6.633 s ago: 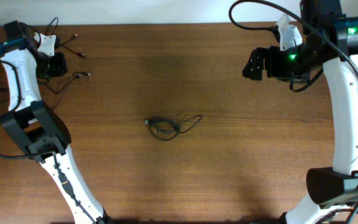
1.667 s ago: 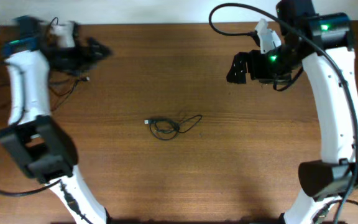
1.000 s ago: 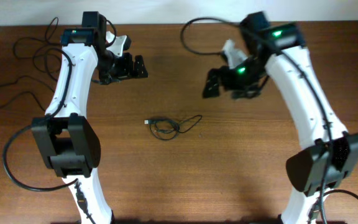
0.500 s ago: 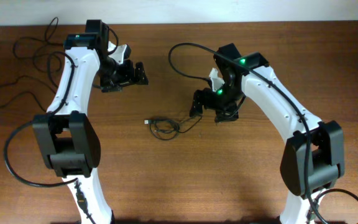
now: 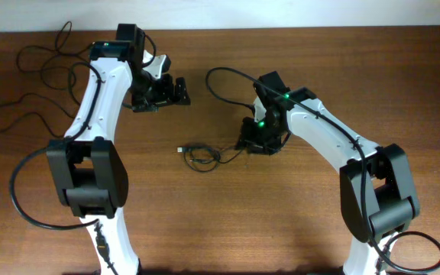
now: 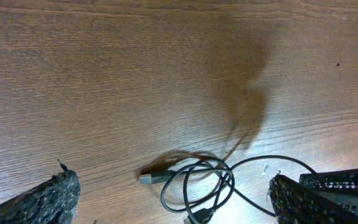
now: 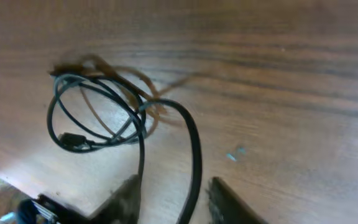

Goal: Untangle cables

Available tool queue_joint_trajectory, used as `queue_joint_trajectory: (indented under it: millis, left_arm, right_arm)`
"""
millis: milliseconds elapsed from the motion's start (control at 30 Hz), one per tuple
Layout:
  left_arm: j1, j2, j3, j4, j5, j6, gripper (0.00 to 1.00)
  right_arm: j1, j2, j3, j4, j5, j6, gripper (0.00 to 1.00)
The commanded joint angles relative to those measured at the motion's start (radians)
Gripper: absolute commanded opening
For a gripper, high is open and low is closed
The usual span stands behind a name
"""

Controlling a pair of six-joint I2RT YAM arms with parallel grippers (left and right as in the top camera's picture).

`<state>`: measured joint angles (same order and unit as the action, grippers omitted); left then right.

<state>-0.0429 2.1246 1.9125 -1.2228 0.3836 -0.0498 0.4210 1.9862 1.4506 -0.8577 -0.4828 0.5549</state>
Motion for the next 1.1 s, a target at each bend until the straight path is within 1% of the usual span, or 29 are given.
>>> queue_joint_trajectory:
  millis: [0,33,133,167,233,267,333,433,500,533,600,700,767,933,1000,1067]
  left_arm:
    - [-0.003,0.007,-0.013,0.005,-0.008,-0.010,0.99]
    - [-0.003,0.007,-0.015,0.006,-0.007,-0.010,0.99]
    - [-0.005,0.007,-0.019,0.006,-0.006,-0.010,0.99]
    - [-0.008,0.007,-0.024,0.006,-0.006,-0.010,0.99]
    - [-0.023,0.007,-0.037,0.006,-0.006,-0.010,1.00]
    - [-0.032,0.007,-0.046,0.010,-0.006,-0.010,0.97]
    - [-0.060,0.007,-0.067,0.010,-0.006,-0.010,0.84]
    - [-0.108,0.007,-0.088,0.009,-0.006,0.000,0.69]
    - [-0.142,0.007,-0.092,0.009,0.003,0.028,0.61]
    - [-0.162,0.007,-0.092,0.008,0.021,0.052,0.58]
    - [-0.205,0.007,-0.092,0.007,0.042,0.082,0.58]
    - [-0.254,0.007,-0.092,0.007,0.042,0.082,0.58]
    - [-0.281,0.007,-0.092,0.011,0.042,0.081,0.60]
    - [-0.317,0.007,-0.092,0.045,0.046,0.081,0.60]
    - [-0.318,0.007,-0.092,0.060,0.046,0.080,0.58]
    - [-0.316,0.007,-0.092,0.067,0.045,0.080,0.58]
  right_arm:
    - [0.005,0.004,-0.007,0.019,0.013,0.007,0.09]
    - [0.005,0.004,-0.007,0.025,0.013,0.003,0.04]
    - [0.005,0.003,-0.006,0.029,0.003,0.002,0.04]
    - [0.003,0.001,-0.003,0.029,-0.029,-0.011,0.04]
    - [-0.009,-0.008,0.025,0.029,-0.139,-0.103,0.04]
    - [-0.016,-0.021,0.045,0.027,-0.197,-0.148,0.04]
    - [-0.035,-0.061,0.084,0.012,-0.245,-0.162,0.04]
    - [-0.071,-0.145,0.137,-0.024,-0.242,-0.163,0.04]
    - [-0.087,-0.190,0.145,-0.026,-0.240,-0.162,0.04]
    - [-0.096,-0.215,0.145,-0.025,-0.234,-0.162,0.04]
    - [-0.108,-0.248,0.145,-0.028,-0.189,-0.162,0.04]
    - [-0.117,-0.262,0.145,-0.037,-0.109,-0.154,0.04]
    - [-0.122,-0.261,0.145,-0.048,-0.108,-0.152,0.04]
    - [-0.122,-0.261,0.145,-0.069,-0.123,-0.090,0.04]
    - [-0.122,-0.261,0.145,-0.066,-0.160,-0.090,0.04]
    - [-0.122,-0.261,0.145,-0.056,-0.196,-0.090,0.04]
